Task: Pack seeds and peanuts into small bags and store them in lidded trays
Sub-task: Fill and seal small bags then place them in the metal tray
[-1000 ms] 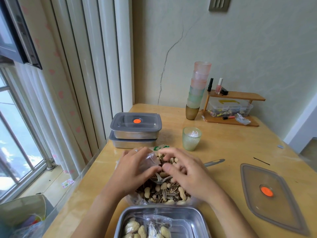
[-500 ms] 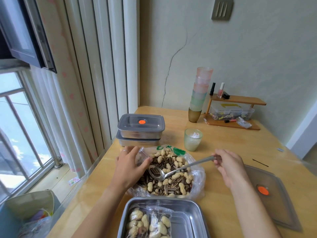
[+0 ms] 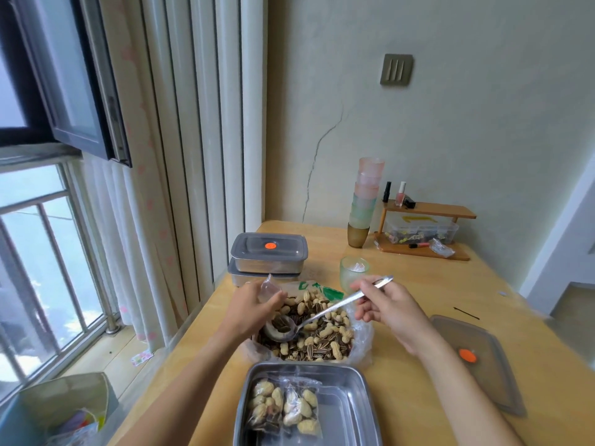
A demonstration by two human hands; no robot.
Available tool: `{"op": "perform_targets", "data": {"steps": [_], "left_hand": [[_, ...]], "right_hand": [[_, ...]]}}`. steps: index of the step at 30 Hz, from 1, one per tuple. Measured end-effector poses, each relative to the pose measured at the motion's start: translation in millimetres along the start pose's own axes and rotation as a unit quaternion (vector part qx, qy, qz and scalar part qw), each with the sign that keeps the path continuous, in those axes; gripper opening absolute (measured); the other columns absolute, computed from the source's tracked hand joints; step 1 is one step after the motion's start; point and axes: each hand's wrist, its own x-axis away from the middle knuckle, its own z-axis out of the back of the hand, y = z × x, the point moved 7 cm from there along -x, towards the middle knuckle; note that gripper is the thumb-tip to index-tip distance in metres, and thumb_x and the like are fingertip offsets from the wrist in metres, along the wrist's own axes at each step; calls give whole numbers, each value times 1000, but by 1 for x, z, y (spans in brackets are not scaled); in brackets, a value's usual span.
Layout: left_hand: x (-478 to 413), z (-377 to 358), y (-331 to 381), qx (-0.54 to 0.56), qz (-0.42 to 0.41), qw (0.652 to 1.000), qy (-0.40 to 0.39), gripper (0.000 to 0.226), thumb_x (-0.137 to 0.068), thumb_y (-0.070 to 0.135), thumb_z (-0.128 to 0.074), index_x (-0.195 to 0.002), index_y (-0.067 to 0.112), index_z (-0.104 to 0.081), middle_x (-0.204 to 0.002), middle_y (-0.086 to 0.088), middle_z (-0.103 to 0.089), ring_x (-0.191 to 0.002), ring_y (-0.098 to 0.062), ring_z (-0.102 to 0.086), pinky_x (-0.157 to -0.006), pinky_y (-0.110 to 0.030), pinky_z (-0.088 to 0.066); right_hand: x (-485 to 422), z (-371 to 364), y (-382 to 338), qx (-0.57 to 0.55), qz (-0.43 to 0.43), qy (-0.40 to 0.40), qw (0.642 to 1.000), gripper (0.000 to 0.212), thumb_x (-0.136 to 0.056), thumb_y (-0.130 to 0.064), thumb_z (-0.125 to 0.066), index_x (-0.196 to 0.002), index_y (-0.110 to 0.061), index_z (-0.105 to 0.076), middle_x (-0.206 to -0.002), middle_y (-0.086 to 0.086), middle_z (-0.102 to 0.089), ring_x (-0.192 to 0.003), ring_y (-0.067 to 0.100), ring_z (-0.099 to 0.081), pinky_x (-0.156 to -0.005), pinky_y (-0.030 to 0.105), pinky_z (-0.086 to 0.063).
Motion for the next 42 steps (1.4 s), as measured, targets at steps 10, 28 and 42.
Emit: {"op": "perform_targets", "data": {"steps": [10,28,42], "left_hand": [[7,23,33,58,-18,998,-26,29,-95,52,-66,-98,25,-75,-92,10,-76,-86,-1,-69,-73,-22,-50],[19,16,20,-119,-40,992,-30,49,-90,59,-66,-123,23,-68,-134,2,-58,-126,-17,-51,-109,-46,-42],[20,-6,29,-282,-96,952,-72,50,-89,59,-65,-124,24,-56,-121,5,-67,-106,-15,-59,-87,-29,-46]], "right_hand": [[-7,-4,-47,105,71,20,992,30,-106,-28,-55,-97,0,-57,-73,18,-73,-64,38,-74,-56,38,-60],[13,6,4,71,49,141,986,24,-111,-20,-44,-101,-10,-64,-72,15,-71,-63,33,-73,-55,30,-57],[14,31,-31,53,66,204,975,31,-110,-20,-43,-91,-9,-63,-64,11,-69,-56,31,-70,-55,35,-52]]}}
